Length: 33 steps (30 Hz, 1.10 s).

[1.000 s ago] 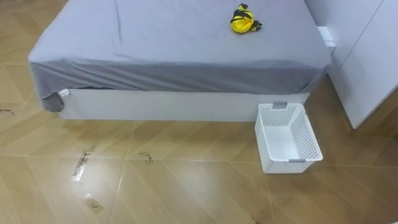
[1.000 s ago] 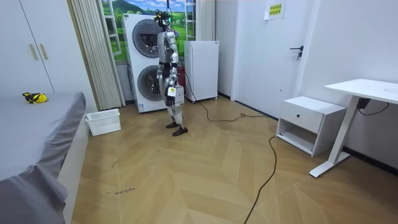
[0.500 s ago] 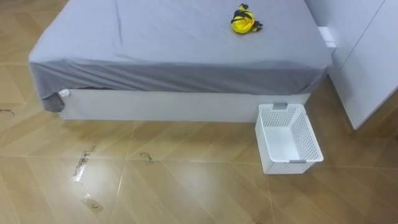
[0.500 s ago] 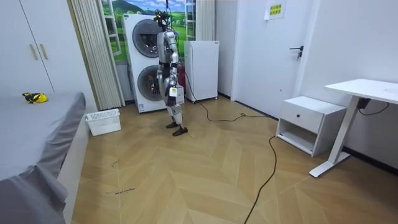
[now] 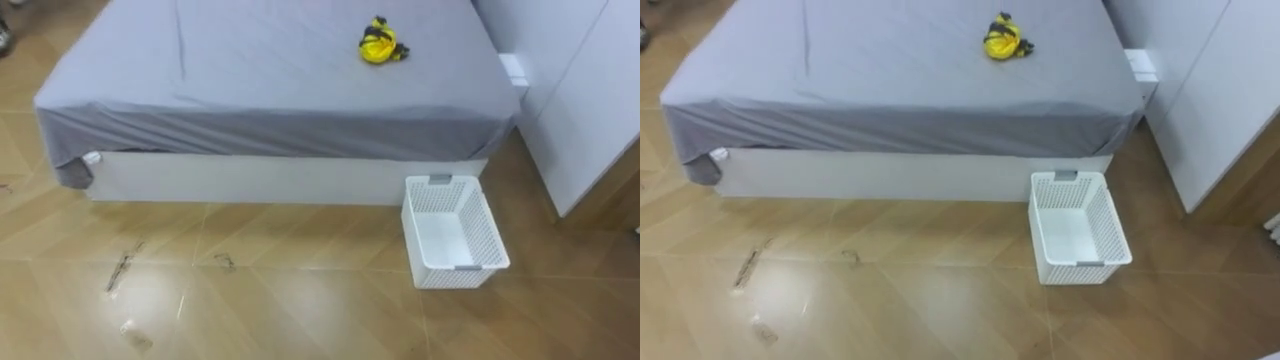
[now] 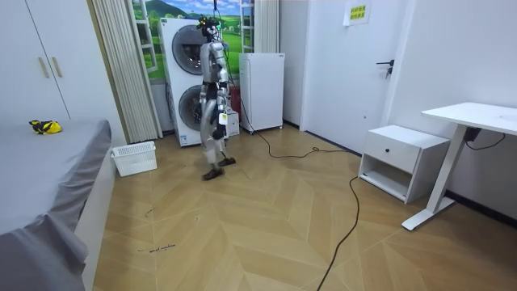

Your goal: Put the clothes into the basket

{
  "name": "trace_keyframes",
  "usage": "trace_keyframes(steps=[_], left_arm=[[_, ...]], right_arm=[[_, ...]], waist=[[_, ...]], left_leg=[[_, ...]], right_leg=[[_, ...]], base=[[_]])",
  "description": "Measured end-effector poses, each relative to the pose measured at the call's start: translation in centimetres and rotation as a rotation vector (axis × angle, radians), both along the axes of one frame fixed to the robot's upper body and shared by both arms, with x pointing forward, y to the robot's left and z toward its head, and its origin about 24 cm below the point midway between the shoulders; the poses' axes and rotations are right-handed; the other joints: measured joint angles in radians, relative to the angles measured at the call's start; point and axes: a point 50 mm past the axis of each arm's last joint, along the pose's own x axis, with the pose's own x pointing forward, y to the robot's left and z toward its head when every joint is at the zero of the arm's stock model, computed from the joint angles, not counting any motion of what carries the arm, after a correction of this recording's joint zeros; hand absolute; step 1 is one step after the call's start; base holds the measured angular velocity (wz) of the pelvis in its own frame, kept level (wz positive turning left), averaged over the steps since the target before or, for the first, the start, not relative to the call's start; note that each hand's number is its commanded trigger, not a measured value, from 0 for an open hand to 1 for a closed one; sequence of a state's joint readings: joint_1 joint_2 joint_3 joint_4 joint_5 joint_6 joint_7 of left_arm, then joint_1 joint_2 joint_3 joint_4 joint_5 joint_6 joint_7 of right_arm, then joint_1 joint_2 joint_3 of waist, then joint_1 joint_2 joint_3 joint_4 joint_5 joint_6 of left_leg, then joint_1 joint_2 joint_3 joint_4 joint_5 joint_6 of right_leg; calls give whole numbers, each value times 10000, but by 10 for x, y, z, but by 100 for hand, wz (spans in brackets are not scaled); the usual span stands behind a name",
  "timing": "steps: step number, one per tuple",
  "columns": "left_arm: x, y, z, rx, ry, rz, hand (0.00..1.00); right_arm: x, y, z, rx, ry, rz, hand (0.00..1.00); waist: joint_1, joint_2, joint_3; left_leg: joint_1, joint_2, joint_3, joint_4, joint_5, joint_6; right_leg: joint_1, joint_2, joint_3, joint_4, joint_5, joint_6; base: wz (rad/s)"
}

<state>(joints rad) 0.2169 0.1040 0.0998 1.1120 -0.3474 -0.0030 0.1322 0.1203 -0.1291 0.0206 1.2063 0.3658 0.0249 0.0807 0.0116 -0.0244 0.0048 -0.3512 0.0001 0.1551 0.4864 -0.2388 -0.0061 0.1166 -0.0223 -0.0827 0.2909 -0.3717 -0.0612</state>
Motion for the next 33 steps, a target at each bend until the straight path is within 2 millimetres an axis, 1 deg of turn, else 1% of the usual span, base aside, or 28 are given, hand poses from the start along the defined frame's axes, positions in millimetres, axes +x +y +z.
trace_keyframes(steps=[2,3,4,5,6,7,8,10,11,12,13,14,15,17,19,20,21,22,23,24,25,26,28,29,30,31,32,33], left_arm=[[-19,1,0,150,501,138,0],[-23,1,0,143,610,173,0],[-28,0,0,101,697,191,0],[-28,-1,-1,81,704,171,0],[-25,-2,-1,61,653,147,0],[-18,-3,-1,35,500,28,0],[-15,-4,-1,8,429,0,0],[-5,-1,-1,61,187,11,0],[-3,0,0,93,136,25,0],[-2,1,0,148,38,135,0],[1,2,0,175,-49,122,0],[7,2,1,229,-194,42,0],[8,2,1,259,-245,-25,0],[21,1,2,381,-478,-466,0],[33,2,5,443,-804,-874,0],[38,2,6,415,-956,-1110,0],[40,1,6,402,-987,-1233,0],[39,-3,5,313,-921,-1441,0],[37,-5,4,237,-833,-1532,0],[32,-10,3,125,-711,-1721,0],[27,-11,2,96,-587,-1794,0],[21,-11,1,52,-444,-1730,0],[12,-11,0,18,-239,-1614,0],[9,-10,0,34,-177,-1605,0],[4,-9,0,61,-97,-1572,0],[4,-7,1,160,-112,-1599,0],[1,-3,2,271,-35,-1586,0],[-8,5,4,502,175,-1471,0]], right_arm=[[-5,0,-1,-4,282,45,0],[-6,0,-1,-31,339,61,0],[-8,0,-1,-116,394,98,0],[-8,-1,-1,-135,394,78,0],[-9,0,-1,-125,405,30,0],[-8,0,-1,-186,385,33,0],[-6,-1,-1,-266,341,21,0],[-4,-2,0,-563,181,-28,0],[-4,-2,0,-635,168,-48,0],[-2,-4,1,-819,142,-124,0],[-4,-6,1,-1015,177,-198,0],[-5,-7,2,-1203,176,-420,0],[-3,-10,3,-1304,39,-605,0],[12,-12,7,-1473,-617,-985,0],[25,-9,10,-1520,-1172,-1088,0],[32,-7,12,-1559,-1441,-1078,0],[34,-7,14,-1611,-1557,-1085,0],[38,-7,16,-1776,-1707,-1146,0],[39,-9,17,-1915,-1752,-1165,0],[41,-12,18,-2231,-1774,-1196,0],[47,-13,20,-2552,-2002,-1202,0],[59,-16,25,-2830,-2450,-1149,0],[77,-20,36,-3293,-3284,-1224,0],[83,-22,41,-3474,-3577,-1198,0],[94,-26,49,-3763,-4105,-1339,0],[102,-28,55,-4095,-4409,-1345,0],[107,-26,57,-4153,-4578,-1270,0],[116,-21,62,-4193,-4968,-1158,0]], waist=[[176,-20,39],[184,-40,35],[182,-127,33],[175,-185,33],[81,-383,-53],[78,-457,14],[76,-421,37],[162,-304,65],[166,-284,108],[175,-286,105],[143,-160,25],[165,-109,8],[162,28,-51],[150,446,53],[77,702,31],[-112,646,72],[-187,635,64],[-304,620,65],[-359,663,65],[-365,710,44],[-322,731,-4],[-255,817,-64],[-97,1065,18],[-54,1075,31],[-82,1082,41],[-111,949,140],[-85,929,104],[113,866,-50]], left_leg=[[-516,7,44,-1819,1705,70],[-569,11,51,-1985,2081,117],[-678,-53,140,-1955,2757,403],[-764,-158,204,-1815,2957,633],[-961,-387,397,-1263,2606,919],[-1145,-487,570,-543,2143,973],[-1217,-458,610,-206,1838,1021],[-1119,-407,757,888,869,1123],[-993,-375,917,1074,673,1200],[-469,-473,1062,969,232,1184],[140,-536,1081,553,-175,1161],[836,-706,1058,52,-294,1237],[1153,-759,971,-228,-357,1268],[2324,-532,553,-1183,-380,1210],[2924,-433,-3,-1648,-449,1160],[3356,-434,-309,-1938,-518,1124],[3605,-438,-420,-2135,-559,1098],[4156,-414,-509,-2566,-655,999],[4472,-325,-487,-2739,-743,930],[5003,-156,-515,-2947,-886,773],[5277,-15,-544,-2986,-1094,599],[5372,163,-546,-2833,-1309,320],[5551,470,-518,-2754,-1243,-13],[5667,498,-510,-2777,-1138,-191],[5912,557,-680,-2817,-936,-455],[6135,595,-1010,-2557,-839,-476],[6119,630,-1092,-2259,-861,-487],[5839,644,-882,-1209,-1052,-685]], right_leg=[[333,-186,239,-84,-300,173],[484,-224,316,-203,-363,222],[677,-395,438,-383,-530,337],[736,-508,484,-440,-629,429],[787,-809,506,-590,-734,592],[825,-976,504,-599,-712,749],[864,-1023,496,-586,-617,920],[956,-1325,529,258,-273,1384],[880,-1366,506,744,-172,1432],[527,-1526,503,2002,201,1478],[13,-1655,435,3596,1035,1426],[-571,-1844,342,5064,2375,1269],[-894,-1867,295,5683,2645,1099],[-2570,-1006,-75,6675,970,548],[-3831,-399,-674,5694,464,484],[-4443,-99,-776,4363,469,462],[-4677,-22,-793,3572,547,441],[-4880,12,-864,1963,1091,405],[-4959,-7,-964,1406,1711,324],[-4994,-33,-1195,527,2776,269],[-4979,63,-1215,158,3687,-28],[-4872,289,-1278,392,3875,-255],[-4874,405,-1705,1184,3536,-577],[-4906,380,-1749,1500,3273,-622],[-5062,193,-1945,2426,2723,-710],[-5512,55,-2291,3515,2311,-719],[-5580,131,-2283,3533,2096,-674],[-5434,255,-2426,2699,2014,-986]], base=[[-48],[-41],[-22],[-11],[-4],[-5],[-23],[-38],[-42],[-26],[-22],[-8],[-15],[-7],[28],[53],[69],[55],[65],[50],[35],[10],[-9],[0],[12],[9],[-29],[-52]])
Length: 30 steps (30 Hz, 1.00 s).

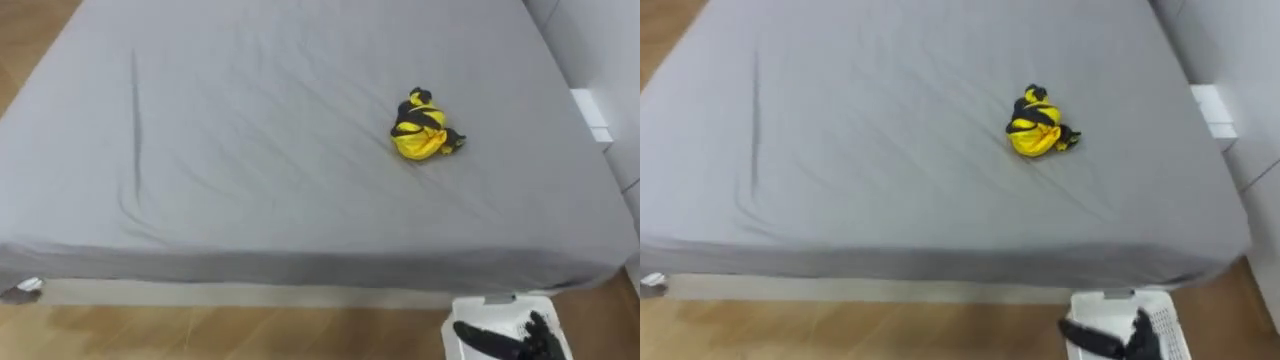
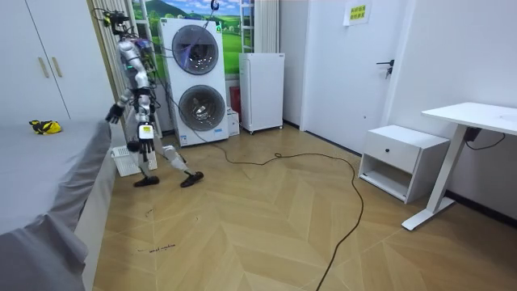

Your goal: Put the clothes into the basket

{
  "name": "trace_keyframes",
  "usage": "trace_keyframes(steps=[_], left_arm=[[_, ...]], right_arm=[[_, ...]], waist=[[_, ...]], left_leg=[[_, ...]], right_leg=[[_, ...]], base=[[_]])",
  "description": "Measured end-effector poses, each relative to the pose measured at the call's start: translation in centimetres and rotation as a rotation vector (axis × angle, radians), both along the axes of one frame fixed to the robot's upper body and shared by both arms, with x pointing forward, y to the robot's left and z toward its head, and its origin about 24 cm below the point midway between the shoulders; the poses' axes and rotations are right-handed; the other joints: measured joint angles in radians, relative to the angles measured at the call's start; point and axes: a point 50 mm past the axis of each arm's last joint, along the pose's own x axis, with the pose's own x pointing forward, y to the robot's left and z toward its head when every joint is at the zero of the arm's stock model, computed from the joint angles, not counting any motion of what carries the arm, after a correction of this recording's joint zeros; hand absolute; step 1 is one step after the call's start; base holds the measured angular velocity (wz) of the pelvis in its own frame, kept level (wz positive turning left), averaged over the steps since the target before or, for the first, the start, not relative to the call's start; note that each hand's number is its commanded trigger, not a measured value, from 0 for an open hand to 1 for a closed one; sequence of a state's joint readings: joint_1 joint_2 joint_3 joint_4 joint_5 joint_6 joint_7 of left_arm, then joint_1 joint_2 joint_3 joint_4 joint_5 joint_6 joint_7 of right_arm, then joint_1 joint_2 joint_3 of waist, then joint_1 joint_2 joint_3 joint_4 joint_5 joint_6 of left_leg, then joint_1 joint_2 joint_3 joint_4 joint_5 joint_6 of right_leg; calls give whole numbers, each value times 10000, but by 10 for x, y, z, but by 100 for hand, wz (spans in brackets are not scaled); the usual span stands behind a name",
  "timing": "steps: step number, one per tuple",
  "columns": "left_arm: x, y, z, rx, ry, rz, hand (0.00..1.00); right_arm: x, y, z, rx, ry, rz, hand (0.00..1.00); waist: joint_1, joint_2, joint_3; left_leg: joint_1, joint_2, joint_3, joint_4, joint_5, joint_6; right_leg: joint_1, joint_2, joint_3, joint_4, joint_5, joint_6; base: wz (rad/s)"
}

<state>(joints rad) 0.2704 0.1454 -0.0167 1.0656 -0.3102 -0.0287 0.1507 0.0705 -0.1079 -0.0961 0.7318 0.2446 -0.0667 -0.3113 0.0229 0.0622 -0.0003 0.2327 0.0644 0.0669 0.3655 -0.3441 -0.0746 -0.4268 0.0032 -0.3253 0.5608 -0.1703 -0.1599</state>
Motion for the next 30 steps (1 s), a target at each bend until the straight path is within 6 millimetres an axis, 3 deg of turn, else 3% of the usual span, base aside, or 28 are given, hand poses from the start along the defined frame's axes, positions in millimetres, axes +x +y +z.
trace_keyframes(steps=[1,2,5,6,8,11,12,13,14,15,16,20,24,30], left_arm=[[-6,2,0,93,190,167,0],[-8,3,0,170,254,246,0],[-6,3,0,285,180,273,0],[-4,2,1,374,129,292,0],[-2,0,1,455,71,366,0],[-1,-1,1,485,-5,474,0],[-3,-1,1,490,25,484,0],[-7,-1,2,509,105,491,0],[-10,0,2,530,178,516,0],[-17,0,2,600,355,578,0],[-20,0,2,626,457,606,0],[-23,1,1,713,697,544,0],[-13,1,0,612,547,547,0],[11,-4,-2,284,227,-235,0]], right_arm=[[7,1,4,-290,-171,232,0],[10,1,8,-512,-289,399,0],[13,2,14,-924,-545,523,0],[13,-1,17,-1208,-571,474,0],[19,-5,26,-1529,-962,212,0],[28,-6,39,-1841,-1639,-65,0],[32,-4,45,-1949,-1913,-51,0],[33,-4,47,-2137,-1976,-16,0],[33,-3,47,-2201,-1944,12,0],[32,-3,46,-2270,-1919,-32,0],[33,-4,48,-2474,-1931,-109,0],[40,-3,54,-3056,-2115,60,0],[52,5,60,-3171,-2452,361,0],[74,23,72,-3251,-3096,1220,0]], waist=[[-13,108,14],[-94,83,28],[-236,-87,124],[-243,-191,100],[-234,-310,98],[-139,-389,77],[-96,-497,80],[-61,-491,31],[-3,-523,-10],[53,-554,-75],[56,-553,-71],[99,-589,-59],[92,-676,12],[61,-762,73]], left_leg=[[-416,192,83,1337,16,-109],[-834,297,138,2357,479,-187],[-1635,385,353,3394,452,-147],[-2080,465,629,3393,408,-76],[-3104,458,698,2953,190,258],[-3947,341,714,1933,59,289],[-4310,234,730,1079,173,238],[-4566,192,771,507,977,390],[-4536,138,823,239,1454,635],[-4265,12,913,-183,1590,678],[-4051,-98,935,-470,1632,733],[-3654,-405,938,-1028,1688,801],[-3608,-437,905,-1296,1705,797],[-3984,-501,534,-1305,1732,774]], right_leg=[[275,118,-122,99,-305,-114],[619,180,-69,-10,-492,-127],[1459,184,95,-767,-544,-42],[1820,182,177,-1191,-516,21],[2328,130,280,-1745,-466,133],[2517,68,569,-1873,-535,284],[2560,-10,764,-1907,-573,383],[2689,-71,921,-2007,-559,507],[2734,-114,1055,-2010,-579,588],[2824,-165,1273,-2122,-553,736],[2941,-192,1319,-2344,-486,845],[3123,-318,1372,-2680,-458,995],[3270,-300,1282,-2954,-427,1047],[3189,-331,716,-3215,-415,1061]], base=[[-47],[-13],[13],[0],[-2],[-21],[-35],[-37],[-37],[-25],[-22],[-8],[5],[21]])
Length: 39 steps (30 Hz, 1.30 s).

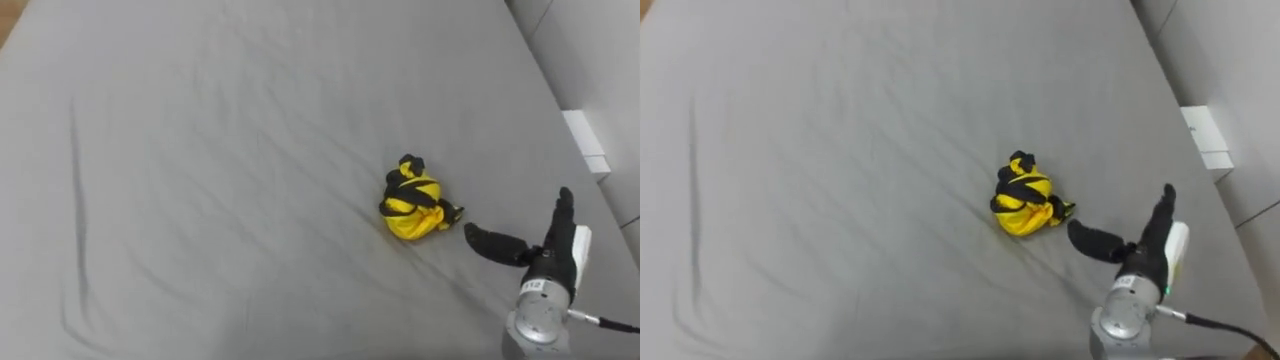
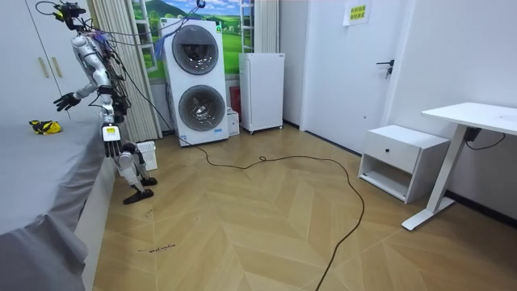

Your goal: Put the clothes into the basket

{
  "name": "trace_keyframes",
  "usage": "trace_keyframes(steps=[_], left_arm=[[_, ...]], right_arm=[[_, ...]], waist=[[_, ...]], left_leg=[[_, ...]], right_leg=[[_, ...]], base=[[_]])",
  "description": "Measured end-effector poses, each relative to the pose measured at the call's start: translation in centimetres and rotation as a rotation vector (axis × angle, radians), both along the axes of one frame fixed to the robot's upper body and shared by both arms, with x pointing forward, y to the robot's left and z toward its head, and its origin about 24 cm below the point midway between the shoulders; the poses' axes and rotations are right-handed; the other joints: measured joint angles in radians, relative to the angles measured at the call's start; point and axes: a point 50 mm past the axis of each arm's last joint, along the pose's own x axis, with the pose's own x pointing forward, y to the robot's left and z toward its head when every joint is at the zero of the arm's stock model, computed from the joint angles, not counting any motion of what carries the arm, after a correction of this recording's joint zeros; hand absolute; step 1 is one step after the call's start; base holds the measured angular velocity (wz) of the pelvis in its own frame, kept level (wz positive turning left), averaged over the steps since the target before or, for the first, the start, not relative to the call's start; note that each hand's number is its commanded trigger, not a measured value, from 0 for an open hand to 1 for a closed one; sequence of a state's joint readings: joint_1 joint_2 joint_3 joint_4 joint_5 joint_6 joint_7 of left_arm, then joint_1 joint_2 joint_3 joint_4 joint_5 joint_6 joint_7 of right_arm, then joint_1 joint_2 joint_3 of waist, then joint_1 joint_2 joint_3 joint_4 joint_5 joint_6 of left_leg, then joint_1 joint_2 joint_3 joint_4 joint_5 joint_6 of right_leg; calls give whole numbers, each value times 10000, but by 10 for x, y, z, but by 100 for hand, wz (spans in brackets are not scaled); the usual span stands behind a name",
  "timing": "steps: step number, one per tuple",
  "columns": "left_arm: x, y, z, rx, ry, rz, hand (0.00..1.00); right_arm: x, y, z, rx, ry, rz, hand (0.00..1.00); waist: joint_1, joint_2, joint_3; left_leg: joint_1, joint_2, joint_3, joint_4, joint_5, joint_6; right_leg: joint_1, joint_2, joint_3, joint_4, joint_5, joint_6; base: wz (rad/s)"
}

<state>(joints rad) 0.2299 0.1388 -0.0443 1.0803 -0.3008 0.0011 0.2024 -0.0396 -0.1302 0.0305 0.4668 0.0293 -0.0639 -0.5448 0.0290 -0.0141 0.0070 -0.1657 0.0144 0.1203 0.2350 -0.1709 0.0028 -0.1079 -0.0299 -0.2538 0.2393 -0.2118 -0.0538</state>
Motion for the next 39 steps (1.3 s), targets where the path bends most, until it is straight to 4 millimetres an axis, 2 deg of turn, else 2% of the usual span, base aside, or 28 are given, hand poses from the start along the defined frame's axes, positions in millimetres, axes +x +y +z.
trace_keyframes(steps=[3,5,7,9,11,13,17,22,27,33,34,35,39], left_arm=[[8,1,0,-122,-111,-91,0],[8,1,0,-143,-86,-111,0],[9,2,0,-147,-102,-124,0],[10,2,0,-165,-56,-129,0],[10,3,0,-269,-52,-178,0],[10,4,0,-260,-32,-190,0],[4,7,-1,-224,362,-284,0],[2,18,1,97,834,-538,0],[3,17,0,192,991,-983,0],[12,13,0,84,1002,-1463,0],[13,13,0,64,984,-1500,0],[14,12,0,-4,956,-1514,0],[18,12,0,-71,799,-1590,0]], right_arm=[[9,10,4,-24,-123,445,0],[12,14,-2,-76,212,656,0],[12,14,-10,-80,682,622,0],[11,12,-14,-132,952,534,0],[12,9,-19,-210,1298,435,0],[16,7,-21,-321,1508,366,0],[31,-5,-14,-768,1615,249,0],[40,-20,-9,-1037,1812,-107,0],[46,-32,-5,-879,1891,-593,0],[48,-53,3,-1116,2069,-1188,0],[49,-57,6,-1135,1980,-1308,16],[53,-59,11,-1156,1830,-1378,98],[58,-69,22,-1383,1548,-1509,100]], waist=[[65,-41,25],[84,-67,40],[126,-71,54],[320,-70,53],[332,-49,65],[411,-28,80],[770,169,183],[1133,250,182],[1188,311,207],[1192,498,262],[1201,542,265],[1215,569,271],[1198,589,262]], left_leg=[[-184,-46,-161,-19,66,-3],[-219,-59,-239,-23,69,-3],[-409,-94,-419,2,69,-2],[-572,-113,-523,28,77,9],[-772,-205,-814,41,166,30],[-916,-255,-965,41,227,43],[-1270,-304,-1091,118,309,90],[-1823,-279,-1117,423,313,96],[-1977,-279,-1083,539,338,139],[-2356,-280,-1023,682,409,248],[-2433,-295,-1024,680,428,275],[-2516,-309,-1001,682,452,301],[-2801,-428,-945,684,591,393]], right_leg=[[-127,-29,-184,-16,0,0],[-119,-30,-263,-31,0,1],[-195,-61,-540,-51,1,1],[-313,-73,-694,-51,6,9],[-340,-142,-1068,-116,8,12],[-386,-165,-1173,-191,14,23],[-620,-210,-1389,-182,39,61],[-983,-217,-1605,-91,56,37],[-1080,-275,-1616,0,55,39],[-1540,-407,-1635,358,38,66],[-1628,-434,-1635,410,37,68],[-1807,-494,-1594,584,9,92],[-2223,-685,-1547,948,-94,109]], base=[[17],[15],[25],[18],[36],[31],[18],[15],[2],[2],[-4],[-4],[4]])
